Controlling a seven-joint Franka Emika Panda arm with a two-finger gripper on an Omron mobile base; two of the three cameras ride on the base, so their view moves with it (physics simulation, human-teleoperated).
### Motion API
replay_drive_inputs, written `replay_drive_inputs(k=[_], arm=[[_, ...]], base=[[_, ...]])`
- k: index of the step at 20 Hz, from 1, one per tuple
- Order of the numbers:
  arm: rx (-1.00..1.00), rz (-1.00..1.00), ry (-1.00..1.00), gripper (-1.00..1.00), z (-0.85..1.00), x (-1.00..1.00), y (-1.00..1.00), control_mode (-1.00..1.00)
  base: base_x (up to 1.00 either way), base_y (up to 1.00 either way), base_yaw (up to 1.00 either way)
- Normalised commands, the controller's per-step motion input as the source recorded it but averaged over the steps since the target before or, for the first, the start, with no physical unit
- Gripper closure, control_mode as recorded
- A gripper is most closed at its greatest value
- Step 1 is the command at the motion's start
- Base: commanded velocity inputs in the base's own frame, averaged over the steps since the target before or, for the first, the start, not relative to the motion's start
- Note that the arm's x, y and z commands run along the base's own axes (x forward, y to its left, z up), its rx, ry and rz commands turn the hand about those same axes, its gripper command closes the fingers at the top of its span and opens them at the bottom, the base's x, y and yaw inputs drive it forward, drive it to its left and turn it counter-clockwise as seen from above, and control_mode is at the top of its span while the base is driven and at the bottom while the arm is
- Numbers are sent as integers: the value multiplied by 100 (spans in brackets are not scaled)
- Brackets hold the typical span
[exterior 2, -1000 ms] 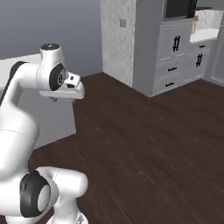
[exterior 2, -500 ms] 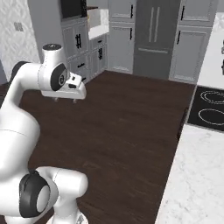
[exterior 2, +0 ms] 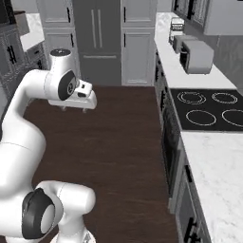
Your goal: Navigate to the range hood.
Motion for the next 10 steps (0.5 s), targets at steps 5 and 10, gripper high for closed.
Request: replay_drive_inputs(k=[5, 10], arm=[[0, 0, 0, -100, 0, 0, 0, 100], [0, 0, 0, -100, 0, 0, 0, 100]], base=[[100, 100, -54], [100, 59, -56]])
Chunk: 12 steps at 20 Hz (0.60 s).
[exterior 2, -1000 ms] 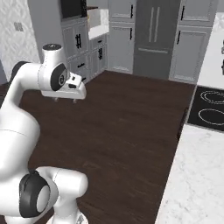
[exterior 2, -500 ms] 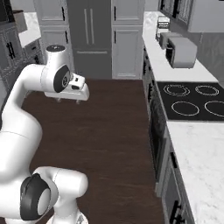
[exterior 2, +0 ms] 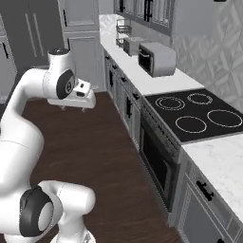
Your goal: Navigate to the range hood.
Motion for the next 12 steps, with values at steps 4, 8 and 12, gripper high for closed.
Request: replay_drive_inputs(k=[4, 8, 12], arm=[[0, 0, 0, -100, 0, 0, 0, 100], [0, 0, 0, -100, 0, 0, 0, 100], [0, 0, 0, -100, 0, 0, 0, 100]], base=[[97, 44, -68], [93, 44, -70], [90, 49, -72]])
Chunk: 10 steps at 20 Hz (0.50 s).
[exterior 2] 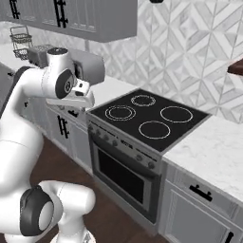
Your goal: Navigate to the range hood.
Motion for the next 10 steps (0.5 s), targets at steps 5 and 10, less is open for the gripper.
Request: replay_drive_inputs(k=[5, 10], arm=[[0, 0, 0, -100, 0, 0, 0, 100], [0, 0, 0, -100, 0, 0, 0, 100]], base=[[98, 57, -68], [100, 55, -60]])
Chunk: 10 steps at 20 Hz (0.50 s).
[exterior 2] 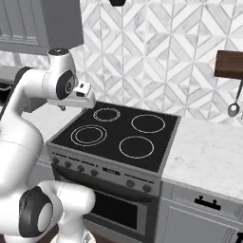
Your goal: Navigate to the range hood.
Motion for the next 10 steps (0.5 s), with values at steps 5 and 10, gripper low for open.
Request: replay_drive_inputs(k=[5, 10], arm=[[0, 0, 0, -100, 0, 0, 0, 100], [0, 0, 0, -100, 0, 0, 0, 100]], base=[[99, 41, -48], [76, 17, -16]])
